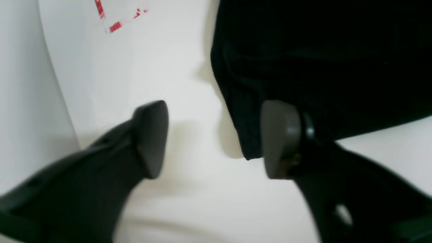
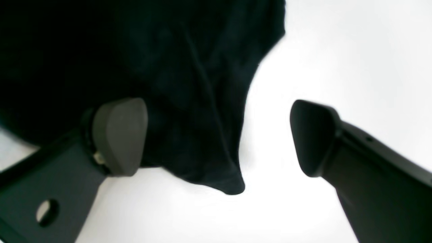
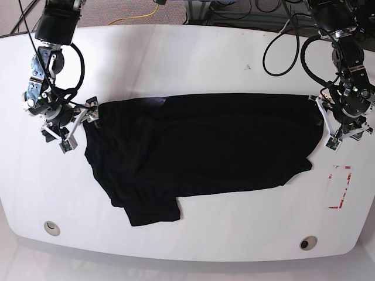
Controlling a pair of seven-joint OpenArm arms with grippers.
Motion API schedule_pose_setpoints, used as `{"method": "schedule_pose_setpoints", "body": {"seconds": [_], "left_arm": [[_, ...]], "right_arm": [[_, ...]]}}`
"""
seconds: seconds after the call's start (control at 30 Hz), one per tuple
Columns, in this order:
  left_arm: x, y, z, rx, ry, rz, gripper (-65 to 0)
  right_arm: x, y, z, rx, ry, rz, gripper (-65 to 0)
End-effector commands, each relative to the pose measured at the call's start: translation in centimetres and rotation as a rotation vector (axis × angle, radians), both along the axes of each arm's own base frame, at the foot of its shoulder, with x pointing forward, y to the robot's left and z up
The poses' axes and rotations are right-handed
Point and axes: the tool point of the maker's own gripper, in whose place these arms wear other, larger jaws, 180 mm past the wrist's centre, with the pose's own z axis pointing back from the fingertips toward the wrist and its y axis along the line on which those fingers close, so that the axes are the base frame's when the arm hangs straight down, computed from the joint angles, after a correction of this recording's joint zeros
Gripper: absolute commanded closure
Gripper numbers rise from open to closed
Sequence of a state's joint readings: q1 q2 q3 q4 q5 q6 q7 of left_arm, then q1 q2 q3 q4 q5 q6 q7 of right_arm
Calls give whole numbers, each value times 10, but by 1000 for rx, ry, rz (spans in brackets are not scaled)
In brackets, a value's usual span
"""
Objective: Layout the t-shirt on the table in an organized manner, then fold the t-shirt properly
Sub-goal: 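Regrasp the shirt corner with the right gripper and hold it, then hold the shirt edge corners with both grippers and pull them apart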
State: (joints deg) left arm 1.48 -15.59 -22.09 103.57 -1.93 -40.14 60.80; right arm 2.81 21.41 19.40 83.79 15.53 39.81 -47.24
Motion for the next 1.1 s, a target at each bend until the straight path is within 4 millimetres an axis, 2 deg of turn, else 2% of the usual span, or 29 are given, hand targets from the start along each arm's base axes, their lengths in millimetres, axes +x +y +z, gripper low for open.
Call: {"method": "schedule_pose_setpoints", "body": {"seconds": [0.0,0.13,0.27,0.53,0.6,0.67,0.77,0.8,0.83,0.87,0.9,1.07], "left_arm": [[6,2,12,15,-36,-8,-317],[6,3,12,14,-39,-4,-283],[1,4,9,16,-26,-1,-285],[-6,13,6,19,-15,26,-281],[-11,17,4,20,-9,41,-281],[-14,21,4,20,-6,51,-281],[-16,22,3,24,-1,54,-281],[-16,22,2,24,0,54,-282],[-16,22,2,24,0,54,-282],[-17,24,3,24,-1,59,-285],[-19,27,2,25,2,68,-285],[-28,43,5,20,-9,129,-307]], "right_arm": [[5,-8,-2,44,-32,-31,-650],[-1,-21,-17,93,-21,-100,-650],[-6,-25,-29,128,-9,-135,-650],[-16,-26,-38,134,7,-142,-650],[-17,-26,-39,133,10,-142,-575],[-17,-26,-39,133,10,-142,-460],[-19,-22,-41,142,14,-142,-246],[-19,-17,-43,153,15,-142,-146],[-19,-16,-43,154,15,-141,-109],[-19,-15,-44,157,18,-142,-33],[-20,-13,-45,159,20,-140,0],[-24,-10,-49,165,31,-140,-21]]}}
